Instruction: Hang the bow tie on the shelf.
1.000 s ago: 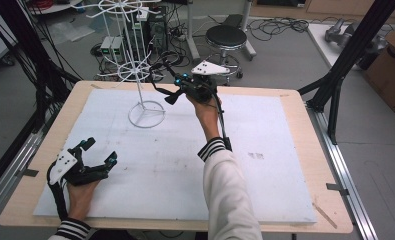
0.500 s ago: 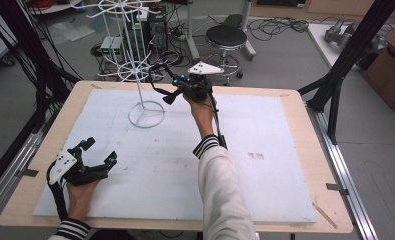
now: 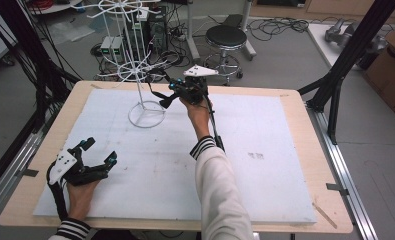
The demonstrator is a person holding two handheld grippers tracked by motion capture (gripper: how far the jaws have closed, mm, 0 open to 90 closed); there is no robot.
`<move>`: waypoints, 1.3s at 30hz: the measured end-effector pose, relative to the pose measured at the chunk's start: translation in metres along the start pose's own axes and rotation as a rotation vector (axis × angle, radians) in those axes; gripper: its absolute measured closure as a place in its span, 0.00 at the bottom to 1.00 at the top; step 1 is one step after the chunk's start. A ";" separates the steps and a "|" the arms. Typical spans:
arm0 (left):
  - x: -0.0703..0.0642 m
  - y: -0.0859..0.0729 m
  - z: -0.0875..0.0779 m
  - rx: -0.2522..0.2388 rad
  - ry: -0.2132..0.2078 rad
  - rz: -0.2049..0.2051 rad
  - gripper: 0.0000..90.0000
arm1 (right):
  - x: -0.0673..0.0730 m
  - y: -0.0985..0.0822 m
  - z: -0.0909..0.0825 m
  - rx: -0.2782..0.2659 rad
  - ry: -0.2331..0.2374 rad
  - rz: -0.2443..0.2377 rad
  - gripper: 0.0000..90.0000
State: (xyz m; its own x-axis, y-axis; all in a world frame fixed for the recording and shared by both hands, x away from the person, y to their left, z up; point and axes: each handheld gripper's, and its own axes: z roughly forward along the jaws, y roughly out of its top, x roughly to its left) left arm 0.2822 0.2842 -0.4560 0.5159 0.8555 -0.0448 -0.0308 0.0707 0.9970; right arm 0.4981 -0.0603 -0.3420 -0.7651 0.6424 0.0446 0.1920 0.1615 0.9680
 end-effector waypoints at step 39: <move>-0.002 0.000 0.001 0.005 -0.003 0.023 0.05 | 0.040 -0.017 -0.140 0.051 -0.099 -0.057 0.01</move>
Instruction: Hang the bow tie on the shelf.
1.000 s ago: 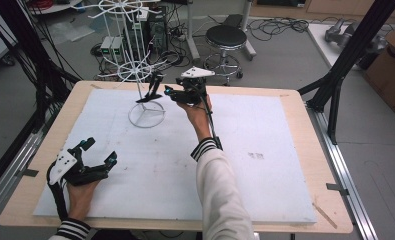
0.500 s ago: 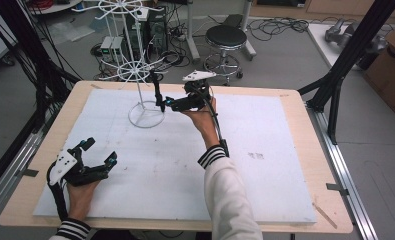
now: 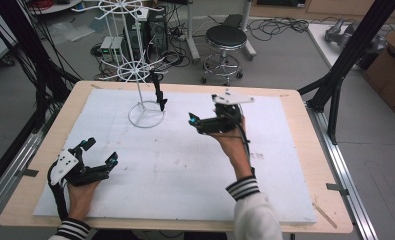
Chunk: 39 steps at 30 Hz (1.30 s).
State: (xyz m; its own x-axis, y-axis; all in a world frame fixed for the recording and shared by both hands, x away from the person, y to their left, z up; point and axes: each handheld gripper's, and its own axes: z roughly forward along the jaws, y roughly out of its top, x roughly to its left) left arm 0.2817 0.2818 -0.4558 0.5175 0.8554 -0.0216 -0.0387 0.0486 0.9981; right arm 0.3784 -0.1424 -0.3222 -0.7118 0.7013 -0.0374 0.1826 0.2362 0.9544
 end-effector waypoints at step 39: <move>-0.001 0.000 0.000 0.003 0.010 0.009 0.05 | 0.014 -0.166 -0.102 -0.173 -0.197 0.067 0.01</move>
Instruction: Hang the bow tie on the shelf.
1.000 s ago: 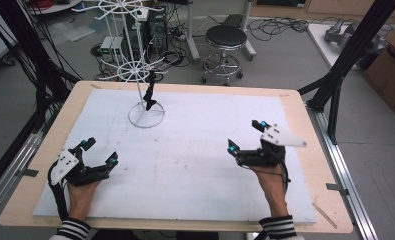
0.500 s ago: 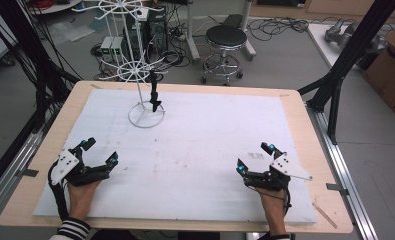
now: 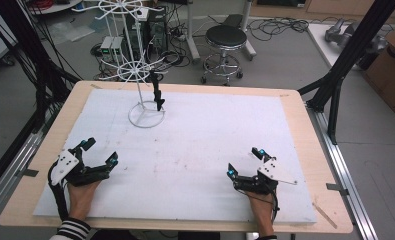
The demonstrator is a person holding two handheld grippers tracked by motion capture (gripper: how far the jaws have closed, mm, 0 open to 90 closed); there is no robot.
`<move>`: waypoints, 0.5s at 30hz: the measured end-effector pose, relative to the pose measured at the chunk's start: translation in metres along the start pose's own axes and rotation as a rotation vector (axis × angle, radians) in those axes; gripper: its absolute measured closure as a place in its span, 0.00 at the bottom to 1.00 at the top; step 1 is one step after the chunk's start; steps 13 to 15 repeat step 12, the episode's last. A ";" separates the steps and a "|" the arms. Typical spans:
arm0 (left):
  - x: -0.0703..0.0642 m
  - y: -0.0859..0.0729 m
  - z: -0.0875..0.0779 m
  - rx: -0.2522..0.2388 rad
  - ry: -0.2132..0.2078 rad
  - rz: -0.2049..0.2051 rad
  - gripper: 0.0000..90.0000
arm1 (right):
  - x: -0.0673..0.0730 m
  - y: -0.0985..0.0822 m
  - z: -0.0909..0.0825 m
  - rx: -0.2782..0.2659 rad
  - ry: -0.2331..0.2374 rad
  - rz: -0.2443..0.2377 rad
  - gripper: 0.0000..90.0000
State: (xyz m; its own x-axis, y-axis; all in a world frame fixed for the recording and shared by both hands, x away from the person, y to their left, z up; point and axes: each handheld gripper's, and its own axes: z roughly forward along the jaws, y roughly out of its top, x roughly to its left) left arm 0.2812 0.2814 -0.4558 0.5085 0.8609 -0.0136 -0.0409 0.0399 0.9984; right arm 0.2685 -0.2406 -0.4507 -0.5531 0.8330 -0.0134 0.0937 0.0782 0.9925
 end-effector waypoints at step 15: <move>0.000 0.000 0.000 -0.003 0.003 0.000 0.05 | -0.001 -0.002 -0.002 -0.027 -0.003 0.007 0.01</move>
